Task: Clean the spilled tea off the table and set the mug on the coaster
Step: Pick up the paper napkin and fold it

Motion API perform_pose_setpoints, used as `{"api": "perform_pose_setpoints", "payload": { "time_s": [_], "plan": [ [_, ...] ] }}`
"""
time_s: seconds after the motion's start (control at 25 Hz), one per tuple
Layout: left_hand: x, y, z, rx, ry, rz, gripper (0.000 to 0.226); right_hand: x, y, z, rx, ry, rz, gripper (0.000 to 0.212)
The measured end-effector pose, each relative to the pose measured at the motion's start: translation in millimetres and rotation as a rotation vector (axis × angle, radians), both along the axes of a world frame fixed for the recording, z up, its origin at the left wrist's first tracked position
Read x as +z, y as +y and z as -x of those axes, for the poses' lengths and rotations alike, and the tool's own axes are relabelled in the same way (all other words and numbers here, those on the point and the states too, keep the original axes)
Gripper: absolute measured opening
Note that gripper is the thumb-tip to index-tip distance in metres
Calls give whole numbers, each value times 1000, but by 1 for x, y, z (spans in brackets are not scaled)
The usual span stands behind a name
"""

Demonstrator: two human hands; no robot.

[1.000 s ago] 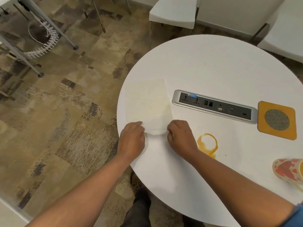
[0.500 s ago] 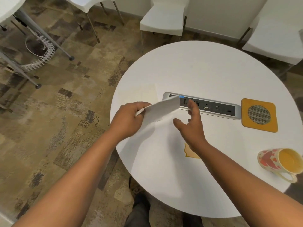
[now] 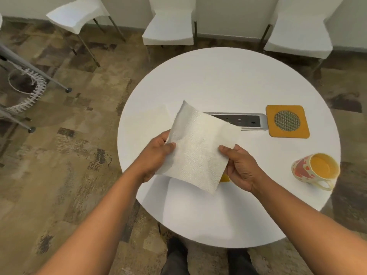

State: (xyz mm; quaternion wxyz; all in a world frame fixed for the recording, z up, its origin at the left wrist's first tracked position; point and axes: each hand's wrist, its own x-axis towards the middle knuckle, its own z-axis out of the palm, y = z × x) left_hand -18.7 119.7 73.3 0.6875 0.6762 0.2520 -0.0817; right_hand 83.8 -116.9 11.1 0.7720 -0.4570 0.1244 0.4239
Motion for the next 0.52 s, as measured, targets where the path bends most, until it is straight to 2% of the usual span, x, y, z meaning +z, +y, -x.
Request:
{"api": "perform_pose_setpoints", "payload": {
  "time_s": [0.12, 0.28, 0.52],
  "plan": [
    [-15, -30, -5, -132, -29, -113, 57, -2, -5, 7, -60, -2, 108, 24],
    [-38, -81, -9, -204, -59, -258, 55, 1, -7, 21, -27, -95, 134, 23],
    [-59, -115, -8, -11, -27, -219, 56, 3, -23, 28, -28, -87, 91, 25]
  ]
}}
